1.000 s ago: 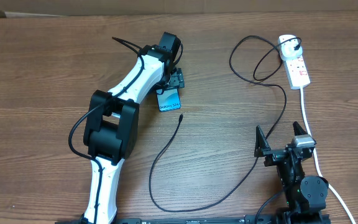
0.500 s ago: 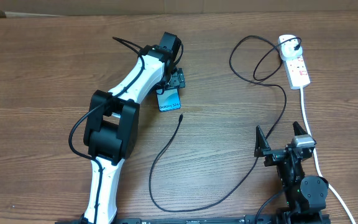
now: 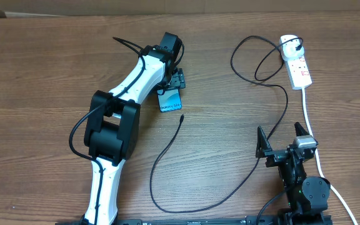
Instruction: Plug charger to phone and switch on socket
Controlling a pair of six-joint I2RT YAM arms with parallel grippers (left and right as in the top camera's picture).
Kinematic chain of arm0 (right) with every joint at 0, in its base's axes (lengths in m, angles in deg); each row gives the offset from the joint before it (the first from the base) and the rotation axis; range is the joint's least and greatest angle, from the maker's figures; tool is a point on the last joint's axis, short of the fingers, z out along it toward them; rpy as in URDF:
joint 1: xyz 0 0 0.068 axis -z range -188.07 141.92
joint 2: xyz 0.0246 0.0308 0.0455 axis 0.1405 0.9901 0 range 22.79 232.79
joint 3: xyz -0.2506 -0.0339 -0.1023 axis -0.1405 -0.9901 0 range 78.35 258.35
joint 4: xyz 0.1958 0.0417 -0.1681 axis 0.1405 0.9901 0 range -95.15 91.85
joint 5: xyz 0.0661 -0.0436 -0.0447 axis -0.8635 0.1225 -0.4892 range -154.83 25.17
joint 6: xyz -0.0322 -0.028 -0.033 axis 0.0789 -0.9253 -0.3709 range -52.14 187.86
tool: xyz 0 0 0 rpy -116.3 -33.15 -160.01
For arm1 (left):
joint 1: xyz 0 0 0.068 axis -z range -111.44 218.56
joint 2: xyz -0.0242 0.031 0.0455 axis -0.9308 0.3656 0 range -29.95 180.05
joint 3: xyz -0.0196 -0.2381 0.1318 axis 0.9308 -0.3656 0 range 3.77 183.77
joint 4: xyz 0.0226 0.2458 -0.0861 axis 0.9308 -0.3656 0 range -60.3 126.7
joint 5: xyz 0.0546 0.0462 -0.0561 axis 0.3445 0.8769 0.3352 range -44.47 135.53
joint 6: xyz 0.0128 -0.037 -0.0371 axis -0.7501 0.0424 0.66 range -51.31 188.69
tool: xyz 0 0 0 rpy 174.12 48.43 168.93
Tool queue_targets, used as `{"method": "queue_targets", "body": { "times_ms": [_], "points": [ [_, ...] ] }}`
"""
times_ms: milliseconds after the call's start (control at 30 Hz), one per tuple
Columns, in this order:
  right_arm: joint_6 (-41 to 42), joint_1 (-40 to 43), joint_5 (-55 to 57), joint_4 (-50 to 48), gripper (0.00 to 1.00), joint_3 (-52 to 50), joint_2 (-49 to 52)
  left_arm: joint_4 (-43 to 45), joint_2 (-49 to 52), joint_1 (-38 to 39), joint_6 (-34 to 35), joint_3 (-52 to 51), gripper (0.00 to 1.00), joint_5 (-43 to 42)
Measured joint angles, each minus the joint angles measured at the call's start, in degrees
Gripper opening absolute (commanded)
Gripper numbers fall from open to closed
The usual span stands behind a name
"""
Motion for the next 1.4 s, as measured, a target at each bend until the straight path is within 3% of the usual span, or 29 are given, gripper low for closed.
{"method": "queue_targets", "body": {
  "times_ms": [667,933,1100,1400],
  "points": [
    [0.00,0.00,-0.02,0.00,1.00,0.00,0.00,0.02,0.00,0.00,-0.02,-0.04,0.86,0.00],
    [0.00,0.00,0.00,0.00,1.00,0.00,0.00,0.02,0.00,0.00,-0.02,-0.04,0.77,0.00],
    [-0.02,0.00,0.00,0.02,1.00,0.00,0.00,0.02,0.00,0.00,-0.07,-0.04,0.87,-0.02],
    [0.00,0.02,0.00,0.02,1.00,0.00,0.00,0.20,0.00,0.15,-0.02,-0.07,0.79,-0.02]
  ]
}}
